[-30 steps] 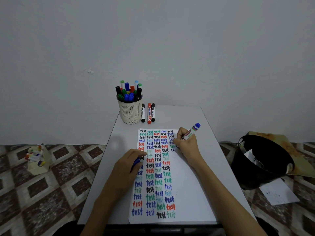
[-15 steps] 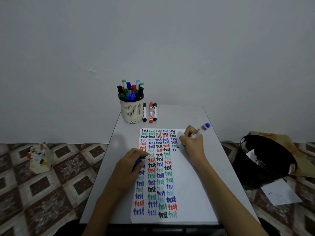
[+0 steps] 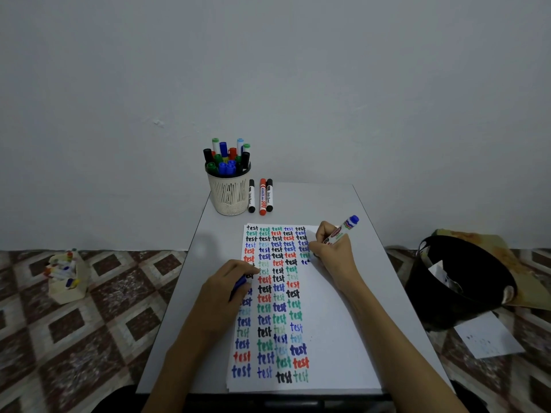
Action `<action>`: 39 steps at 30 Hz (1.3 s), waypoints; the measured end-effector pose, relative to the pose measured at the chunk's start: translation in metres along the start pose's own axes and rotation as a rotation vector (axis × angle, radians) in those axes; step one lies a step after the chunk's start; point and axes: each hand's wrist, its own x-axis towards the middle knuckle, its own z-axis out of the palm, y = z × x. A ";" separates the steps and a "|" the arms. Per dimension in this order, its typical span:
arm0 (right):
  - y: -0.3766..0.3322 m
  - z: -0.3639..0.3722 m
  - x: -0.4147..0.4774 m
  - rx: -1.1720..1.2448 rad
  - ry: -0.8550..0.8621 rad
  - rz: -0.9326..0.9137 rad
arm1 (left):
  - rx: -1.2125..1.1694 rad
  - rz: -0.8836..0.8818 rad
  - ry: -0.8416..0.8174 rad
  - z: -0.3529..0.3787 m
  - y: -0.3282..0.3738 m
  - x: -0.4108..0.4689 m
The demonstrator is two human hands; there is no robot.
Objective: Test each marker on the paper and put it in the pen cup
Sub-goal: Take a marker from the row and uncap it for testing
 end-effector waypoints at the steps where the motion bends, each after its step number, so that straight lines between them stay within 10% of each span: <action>1: 0.000 0.000 0.000 -0.005 -0.007 -0.001 | 0.001 0.002 0.000 0.000 0.000 0.000; 24: 0.007 -0.001 0.004 0.073 0.022 -0.018 | -0.016 -0.047 0.056 -0.004 0.002 -0.001; 31: 0.006 -0.017 0.006 0.536 0.188 0.039 | -0.071 -0.145 0.212 -0.007 0.006 -0.003; 39: -0.012 -0.001 -0.004 0.691 -0.214 0.125 | -0.232 -0.149 0.205 -0.012 0.014 -0.004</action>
